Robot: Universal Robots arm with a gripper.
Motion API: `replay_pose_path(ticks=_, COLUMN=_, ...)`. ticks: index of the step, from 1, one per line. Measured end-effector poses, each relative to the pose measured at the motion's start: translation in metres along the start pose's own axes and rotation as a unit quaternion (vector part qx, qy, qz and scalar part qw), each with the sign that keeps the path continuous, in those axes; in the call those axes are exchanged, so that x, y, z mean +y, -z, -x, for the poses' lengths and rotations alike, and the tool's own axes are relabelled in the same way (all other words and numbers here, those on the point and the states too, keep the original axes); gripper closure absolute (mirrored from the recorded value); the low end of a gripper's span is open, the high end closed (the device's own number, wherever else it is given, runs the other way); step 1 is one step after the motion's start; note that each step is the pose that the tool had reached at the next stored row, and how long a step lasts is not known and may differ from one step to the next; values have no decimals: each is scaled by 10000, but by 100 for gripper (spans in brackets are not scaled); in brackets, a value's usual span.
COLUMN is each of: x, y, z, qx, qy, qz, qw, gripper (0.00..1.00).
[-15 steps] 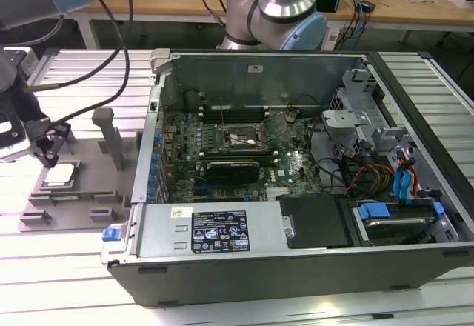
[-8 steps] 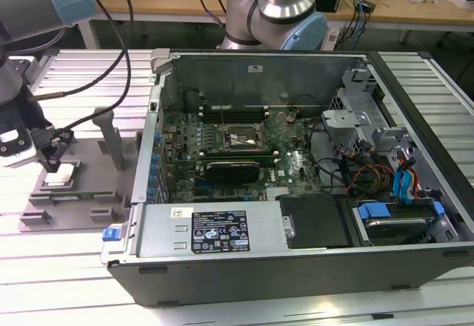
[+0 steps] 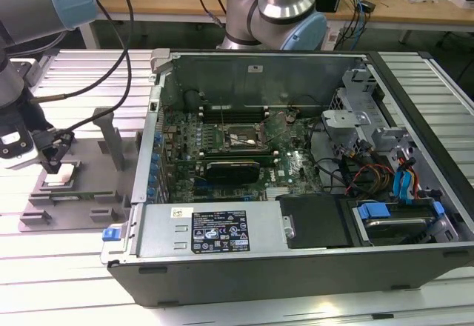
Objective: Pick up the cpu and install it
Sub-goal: 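Pick up the cpu and move it towards the insertion slot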
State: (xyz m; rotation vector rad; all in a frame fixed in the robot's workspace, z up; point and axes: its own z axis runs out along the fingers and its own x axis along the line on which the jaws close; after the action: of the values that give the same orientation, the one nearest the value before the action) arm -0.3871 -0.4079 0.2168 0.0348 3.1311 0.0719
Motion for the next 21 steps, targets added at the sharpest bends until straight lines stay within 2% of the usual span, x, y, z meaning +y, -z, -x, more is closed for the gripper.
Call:
replay_pose_path(ticks=2, x=0, y=0, z=0, qx=0, qy=1, qz=0, qw=10000, gripper=89)
replay_pose_path(ticks=6, x=0, y=0, z=0, qx=0, qy=3, qz=0, qw=10000, gripper=64)
replay_pose_path(ticks=7, x=0, y=0, z=0, qx=0, qy=4, qz=0, qw=10000, gripper=64)
replay_pose_path(ticks=8, x=0, y=0, z=0, qx=0, qy=5, qz=0, qw=10000, gripper=52)
replay_pose_path(ticks=10, x=0, y=0, z=0, qx=0, qy=6, qz=0, qw=10000, gripper=40)
replay_pose_path(ticks=11, x=0, y=0, z=0, qx=0, qy=7, qz=0, qw=10000, gripper=40)
replay_pose_path(ticks=13, x=0, y=0, z=0, qx=0, qy=9, qz=0, qw=10000, gripper=28)
replay_pose_path(ticks=21, x=-3, y=-67, z=-1, qx=0, qy=9, qz=0, qw=10000, gripper=28)
